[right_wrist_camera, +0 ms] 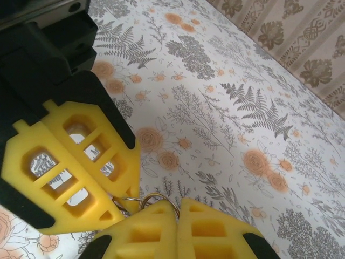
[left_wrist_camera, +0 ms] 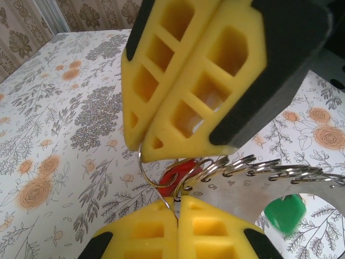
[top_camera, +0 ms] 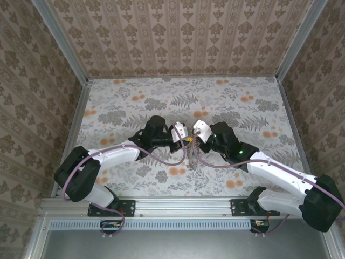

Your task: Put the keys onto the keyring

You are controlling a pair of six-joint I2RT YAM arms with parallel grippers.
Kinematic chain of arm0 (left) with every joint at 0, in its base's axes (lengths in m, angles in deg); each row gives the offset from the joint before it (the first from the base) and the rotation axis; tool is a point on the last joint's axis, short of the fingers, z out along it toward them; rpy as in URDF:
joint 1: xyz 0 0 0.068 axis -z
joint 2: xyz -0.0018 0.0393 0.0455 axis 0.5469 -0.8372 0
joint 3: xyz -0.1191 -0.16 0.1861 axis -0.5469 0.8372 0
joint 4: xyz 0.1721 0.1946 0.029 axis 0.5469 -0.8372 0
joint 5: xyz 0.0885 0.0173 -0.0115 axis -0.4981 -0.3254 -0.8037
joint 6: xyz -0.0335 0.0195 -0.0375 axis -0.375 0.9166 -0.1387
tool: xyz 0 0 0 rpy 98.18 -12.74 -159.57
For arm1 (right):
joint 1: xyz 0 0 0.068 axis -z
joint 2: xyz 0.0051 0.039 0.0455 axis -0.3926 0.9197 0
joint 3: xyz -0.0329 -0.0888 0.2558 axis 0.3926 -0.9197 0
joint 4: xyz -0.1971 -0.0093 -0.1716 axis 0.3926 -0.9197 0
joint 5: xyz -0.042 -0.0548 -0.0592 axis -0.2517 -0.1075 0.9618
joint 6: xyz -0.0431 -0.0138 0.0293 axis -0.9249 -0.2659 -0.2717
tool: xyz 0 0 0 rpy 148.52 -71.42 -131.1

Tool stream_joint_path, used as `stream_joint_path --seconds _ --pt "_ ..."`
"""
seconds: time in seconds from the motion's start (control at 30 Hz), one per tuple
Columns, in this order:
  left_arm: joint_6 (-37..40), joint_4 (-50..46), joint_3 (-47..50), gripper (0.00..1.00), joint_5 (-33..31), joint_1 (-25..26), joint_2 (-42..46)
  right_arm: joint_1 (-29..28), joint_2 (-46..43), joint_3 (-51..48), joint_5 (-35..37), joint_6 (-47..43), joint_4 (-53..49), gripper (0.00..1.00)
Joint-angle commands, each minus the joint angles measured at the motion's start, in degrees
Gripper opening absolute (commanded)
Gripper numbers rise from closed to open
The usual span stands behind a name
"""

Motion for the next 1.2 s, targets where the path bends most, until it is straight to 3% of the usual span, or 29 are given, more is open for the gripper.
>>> stream_joint_path --seconds 0.0,0.47,0.7,0.93,1.17 --pt "2.2 5.5 -1.9 0.00 9.3 4.1 2.5 1.4 1.7 1.5 7.3 2.5 -2.3 0.00" --pt "2.0 6.8 -1.7 0.00 7.2 4.5 2.1 3.2 0.0 1.0 1.4 7.0 -1.6 0.00" --pt "2.3 6.9 -1.1 0.00 6.1 4.6 3.0 3.7 -0.2 1.1 7.1 5.2 -5.6 0.00" --pt "2.2 8.1 -0.5 0.00 3.4 4.6 3.0 4.4 -2.4 -0.2 6.7 7.4 -4.5 0.00" --pt "2.4 8.2 -0.3 0.00 1.1 4.5 2.7 4.8 -5.0 -2.3 0.3 8.4 -3.1 0.00"
